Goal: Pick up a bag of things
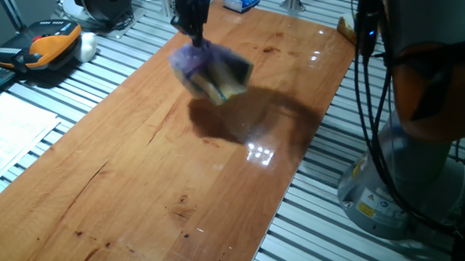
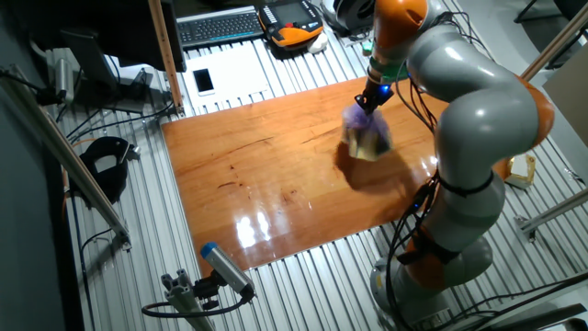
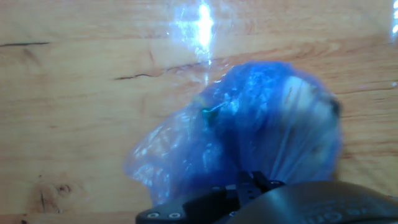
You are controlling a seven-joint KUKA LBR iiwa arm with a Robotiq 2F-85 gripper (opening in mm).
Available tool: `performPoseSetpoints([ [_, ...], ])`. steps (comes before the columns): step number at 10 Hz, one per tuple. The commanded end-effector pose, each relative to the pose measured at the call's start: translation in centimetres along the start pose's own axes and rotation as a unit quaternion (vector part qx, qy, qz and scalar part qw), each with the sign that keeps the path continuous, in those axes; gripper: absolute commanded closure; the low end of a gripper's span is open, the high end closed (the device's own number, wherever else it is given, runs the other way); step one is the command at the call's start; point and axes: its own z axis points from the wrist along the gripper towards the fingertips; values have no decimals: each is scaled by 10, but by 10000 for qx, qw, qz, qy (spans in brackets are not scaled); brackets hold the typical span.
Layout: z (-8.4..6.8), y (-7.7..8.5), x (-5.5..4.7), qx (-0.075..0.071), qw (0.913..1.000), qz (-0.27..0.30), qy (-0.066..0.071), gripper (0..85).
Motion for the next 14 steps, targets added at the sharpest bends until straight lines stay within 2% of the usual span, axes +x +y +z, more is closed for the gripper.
performPoseSetpoints([
  [1, -4, 2, 2, 102, 9999, -33, -24, 850],
  [2, -6, 4, 2, 157, 9999, -51, -53, 850],
  [5, -11, 2, 2, 136, 9998, -54, -107, 850],
  [7, -14, 1, 5, 198, 9997, -41, -159, 850],
  [8, -15, 3, 5, 277, 9994, -59, -209, 850],
  [11, -16, -1, 5, 285, 9989, -109, -369, 850],
  [14, -19, -2, 7, 305, 9990, -91, -307, 850],
])
